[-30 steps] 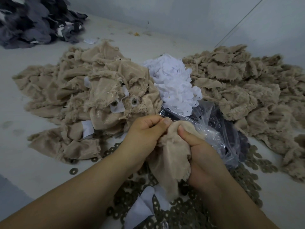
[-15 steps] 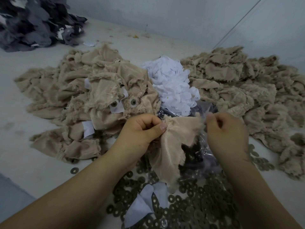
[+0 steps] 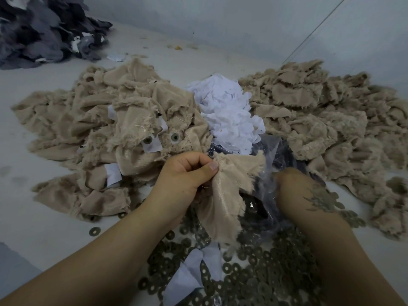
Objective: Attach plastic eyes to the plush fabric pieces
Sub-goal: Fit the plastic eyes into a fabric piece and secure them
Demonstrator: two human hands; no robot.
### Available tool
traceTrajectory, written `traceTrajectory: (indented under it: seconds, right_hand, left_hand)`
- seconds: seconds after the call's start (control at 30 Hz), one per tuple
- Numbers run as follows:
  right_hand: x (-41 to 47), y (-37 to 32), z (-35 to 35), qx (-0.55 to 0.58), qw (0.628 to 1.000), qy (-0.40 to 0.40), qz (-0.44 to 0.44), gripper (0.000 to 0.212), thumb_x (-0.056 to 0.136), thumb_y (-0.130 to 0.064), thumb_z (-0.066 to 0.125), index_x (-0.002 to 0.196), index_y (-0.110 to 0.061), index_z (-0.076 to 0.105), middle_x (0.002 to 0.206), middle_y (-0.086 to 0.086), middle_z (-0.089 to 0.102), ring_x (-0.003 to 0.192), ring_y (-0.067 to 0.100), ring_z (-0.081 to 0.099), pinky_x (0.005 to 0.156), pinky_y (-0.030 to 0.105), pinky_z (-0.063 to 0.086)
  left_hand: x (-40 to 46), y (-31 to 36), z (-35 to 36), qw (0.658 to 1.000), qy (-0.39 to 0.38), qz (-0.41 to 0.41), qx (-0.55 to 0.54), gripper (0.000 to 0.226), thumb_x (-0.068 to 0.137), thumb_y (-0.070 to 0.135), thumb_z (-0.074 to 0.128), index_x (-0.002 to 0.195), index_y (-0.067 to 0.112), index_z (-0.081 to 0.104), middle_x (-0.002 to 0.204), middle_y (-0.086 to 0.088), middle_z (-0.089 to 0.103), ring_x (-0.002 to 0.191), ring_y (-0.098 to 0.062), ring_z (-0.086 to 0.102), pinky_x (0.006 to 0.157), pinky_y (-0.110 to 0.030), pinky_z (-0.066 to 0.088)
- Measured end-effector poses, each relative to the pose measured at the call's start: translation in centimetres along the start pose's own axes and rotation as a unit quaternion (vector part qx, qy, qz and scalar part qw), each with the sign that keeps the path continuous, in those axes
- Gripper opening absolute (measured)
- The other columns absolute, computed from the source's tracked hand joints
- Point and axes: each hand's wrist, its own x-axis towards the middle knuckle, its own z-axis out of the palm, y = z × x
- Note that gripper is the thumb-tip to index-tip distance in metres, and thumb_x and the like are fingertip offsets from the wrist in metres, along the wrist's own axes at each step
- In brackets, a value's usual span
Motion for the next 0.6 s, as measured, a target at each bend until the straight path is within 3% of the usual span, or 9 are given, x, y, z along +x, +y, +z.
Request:
traceTrajectory:
  seconds: [0.13,0.27,0.37,0.47,0.6]
  right_hand:
    - [-0.3,0.4,-0.2,0.004,0.999,0.051,-0.008,0.015,0.096,-0.018,0.057,0.102,-0.01,0.068,0.092,0.007,0.065,0.077,0.02,0.052,0.06,0.022,0.025]
    - [-0.8,0.6,-0.2,-0.012,1.0,0.022,0.001,0.011,0.093,-0.019,0.058,0.097,-0.012,0.065,0.08,0.001,0.055,0.073,0.017,0.043,0.064,0.025,0.035]
    - [-1.1,0.7,-0.4,0.029,0.999,0.039,0.015,0.006,0.091,-0.012,0.06,0.085,-0.01,0.059,0.066,-0.005,0.041,0.066,0.019,0.042,0.059,0.027,0.033]
    - [-1.2,0.6,-0.2,0.025,0.998,0.048,0.011,0.018,0.092,-0.013,0.058,0.079,-0.015,0.047,0.065,-0.006,0.038,0.064,0.018,0.041,0.055,0.027,0.031]
    - [-0.7,0.3,-0.5,0.041,0.998,0.027,-0.025,0.018,0.093,-0.014,0.056,0.077,-0.017,0.049,0.064,-0.008,0.04,0.055,0.005,0.034,0.046,0.019,0.022]
  left_hand:
    - [0.1,0.1,0.0,1.0,0.01,0.002,-0.002,0.029,0.091,0.006,0.062,0.066,0.018,0.071,0.063,-0.003,0.063,0.059,-0.012,0.054,0.057,-0.022,0.046]
    - [0.0,0.0,-0.2,1.0,0.016,0.001,-0.003,0.024,0.088,0.012,0.066,0.066,0.018,0.07,0.064,-0.004,0.063,0.062,-0.017,0.053,0.059,-0.027,0.044]
    - [0.0,-0.1,-0.2,1.0,0.017,0.002,0.001,0.023,0.088,0.013,0.065,0.067,0.018,0.071,0.064,-0.003,0.062,0.061,-0.017,0.053,0.058,-0.028,0.042]
    - [0.0,-0.1,-0.1,1.0,0.009,0.006,0.003,0.024,0.089,0.012,0.064,0.067,0.019,0.071,0.063,-0.001,0.063,0.059,-0.011,0.054,0.056,-0.023,0.046]
    - [-0.1,-0.2,-0.1,1.0,0.012,0.003,0.006,0.023,0.089,0.013,0.064,0.068,0.018,0.071,0.064,-0.003,0.062,0.06,-0.017,0.051,0.06,-0.032,0.04]
